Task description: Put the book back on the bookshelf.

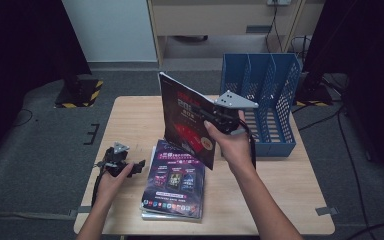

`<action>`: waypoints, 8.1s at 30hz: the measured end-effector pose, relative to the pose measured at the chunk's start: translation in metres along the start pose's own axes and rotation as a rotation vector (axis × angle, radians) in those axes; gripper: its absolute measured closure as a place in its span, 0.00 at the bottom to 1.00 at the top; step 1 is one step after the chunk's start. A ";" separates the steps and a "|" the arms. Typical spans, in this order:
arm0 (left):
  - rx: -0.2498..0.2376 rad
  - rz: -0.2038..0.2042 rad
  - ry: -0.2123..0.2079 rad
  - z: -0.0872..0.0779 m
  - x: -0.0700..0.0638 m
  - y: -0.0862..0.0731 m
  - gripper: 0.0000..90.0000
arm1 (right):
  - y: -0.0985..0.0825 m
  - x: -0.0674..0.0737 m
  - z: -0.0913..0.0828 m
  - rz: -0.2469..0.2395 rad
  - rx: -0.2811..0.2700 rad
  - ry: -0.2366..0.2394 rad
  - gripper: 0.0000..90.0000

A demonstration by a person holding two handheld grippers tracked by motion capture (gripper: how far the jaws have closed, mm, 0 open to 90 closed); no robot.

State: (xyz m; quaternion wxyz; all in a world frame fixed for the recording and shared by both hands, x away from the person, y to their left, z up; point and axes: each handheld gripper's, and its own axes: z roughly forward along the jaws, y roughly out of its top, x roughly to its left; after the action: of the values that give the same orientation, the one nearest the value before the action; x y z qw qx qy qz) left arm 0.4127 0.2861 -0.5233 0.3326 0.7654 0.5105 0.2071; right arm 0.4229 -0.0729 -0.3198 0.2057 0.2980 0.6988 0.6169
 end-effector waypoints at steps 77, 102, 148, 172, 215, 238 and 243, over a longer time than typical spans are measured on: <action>0.031 0.008 0.032 0.015 -0.006 -0.005 0.00 | 0.073 -0.066 -0.092 0.007 -0.053 -0.356 0.96; 0.033 0.014 0.025 0.016 -0.008 -0.005 0.00 | 0.059 -0.105 -0.079 0.050 0.002 -0.524 0.96; 0.031 0.012 0.027 0.016 -0.009 -0.004 0.00 | 0.039 -0.122 -0.004 0.051 -0.008 -0.611 0.96; 0.034 0.014 0.027 0.016 -0.009 -0.004 0.00 | -0.008 -0.119 0.010 0.030 -0.037 -0.630 0.96; 0.032 0.018 0.025 0.017 -0.012 -0.004 0.00 | -0.037 -0.114 0.014 0.038 0.031 -0.521 0.97; 0.033 0.020 0.024 0.017 -0.013 -0.004 0.00 | -0.021 -0.118 0.011 0.032 -0.040 -0.630 0.97; 0.033 0.021 0.025 0.017 -0.013 -0.004 0.00 | -0.026 -0.120 0.015 0.012 -0.029 -0.649 0.97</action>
State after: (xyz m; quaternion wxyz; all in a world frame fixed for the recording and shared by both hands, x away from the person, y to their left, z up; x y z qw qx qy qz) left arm 0.4161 0.2701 -0.5374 0.3115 0.7733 0.5100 0.2118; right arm 0.5166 -0.1437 -0.3573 0.4182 0.4802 0.5860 0.5011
